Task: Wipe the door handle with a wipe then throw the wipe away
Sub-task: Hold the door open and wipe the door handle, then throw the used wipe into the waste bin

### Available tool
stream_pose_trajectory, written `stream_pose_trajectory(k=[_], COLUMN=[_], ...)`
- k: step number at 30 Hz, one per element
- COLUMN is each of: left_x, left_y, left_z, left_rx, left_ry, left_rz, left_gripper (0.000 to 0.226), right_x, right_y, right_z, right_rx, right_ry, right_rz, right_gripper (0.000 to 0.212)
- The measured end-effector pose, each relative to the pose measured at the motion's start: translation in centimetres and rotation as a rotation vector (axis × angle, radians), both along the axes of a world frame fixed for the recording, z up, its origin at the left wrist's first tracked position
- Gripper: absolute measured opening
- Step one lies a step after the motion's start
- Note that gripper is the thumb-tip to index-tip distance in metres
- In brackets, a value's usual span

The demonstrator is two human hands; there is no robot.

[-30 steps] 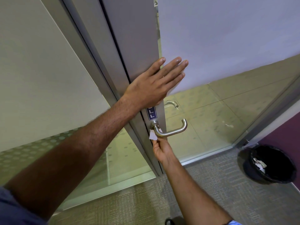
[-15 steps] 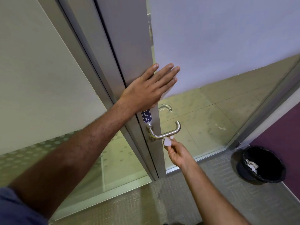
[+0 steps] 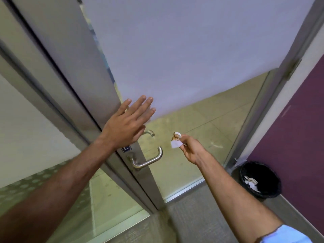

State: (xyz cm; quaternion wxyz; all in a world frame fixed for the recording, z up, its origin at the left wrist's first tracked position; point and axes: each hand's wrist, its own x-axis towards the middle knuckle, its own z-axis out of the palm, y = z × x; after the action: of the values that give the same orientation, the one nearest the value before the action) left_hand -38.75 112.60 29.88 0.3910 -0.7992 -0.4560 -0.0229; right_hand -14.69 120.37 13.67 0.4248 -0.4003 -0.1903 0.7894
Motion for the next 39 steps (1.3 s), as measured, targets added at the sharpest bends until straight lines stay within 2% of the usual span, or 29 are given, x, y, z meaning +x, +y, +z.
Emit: stream_pose_trajectory(k=[3,5,7,11,15,19,23,27,30,33,39], left_x=[4.7,8.8,13.9,24.7,34.8,43.6,51.0,57.7,60.4,61.5,63.0], left_y=[2.0,3.7,5.8,10.6,15.1,19.4,25.1,30.1,32.7,34.0,34.5], left_z=[-1.7,-3.3,-5.1,-9.0,-13.5,-20.3,-30.9,-44.6,-55.6,-66.0,-81.8], left_rx=[-0.079,-0.155,-0.248,-0.491,-0.722,-0.892,-1.038,-1.199,-1.250,-1.277,-1.376], left_ry=[-0.075,-0.123,-0.197,-0.364,-0.479,-0.592,-0.621,-0.597,-0.577,-0.574,-0.439], left_rz=[-0.056,-0.085,-0.101,-0.132,-0.134,-0.115,-0.113,-0.098,-0.118,-0.100,-0.060], left_gripper=[0.069,0.066,0.067,0.077,0.078,0.079,0.078,0.079,0.079,0.079,0.083], right_x=[4.8,8.4,13.1,23.8,33.9,42.6,49.8,55.5,57.9,59.1,59.9], right_y=[1.1,1.8,2.9,5.9,7.9,9.5,12.7,15.3,17.0,18.8,20.4], right_z=[-0.5,-1.0,-1.3,-1.7,-4.0,-9.4,-18.5,-30.5,-40.1,-49.5,-63.8], right_rx=[0.016,0.071,0.165,0.367,0.395,0.360,0.204,0.010,-0.008,-0.026,-0.074], right_ry=[0.029,-0.125,-0.342,-0.622,-0.786,-0.976,-1.162,-1.222,-1.281,-1.295,-1.344], right_rz=[-0.058,-0.082,-0.070,-0.087,-0.119,-0.085,-0.129,-0.050,-0.014,-0.007,-0.012], right_gripper=[0.021,0.019,0.028,0.043,0.035,0.025,0.041,0.021,0.015,0.038,0.019])
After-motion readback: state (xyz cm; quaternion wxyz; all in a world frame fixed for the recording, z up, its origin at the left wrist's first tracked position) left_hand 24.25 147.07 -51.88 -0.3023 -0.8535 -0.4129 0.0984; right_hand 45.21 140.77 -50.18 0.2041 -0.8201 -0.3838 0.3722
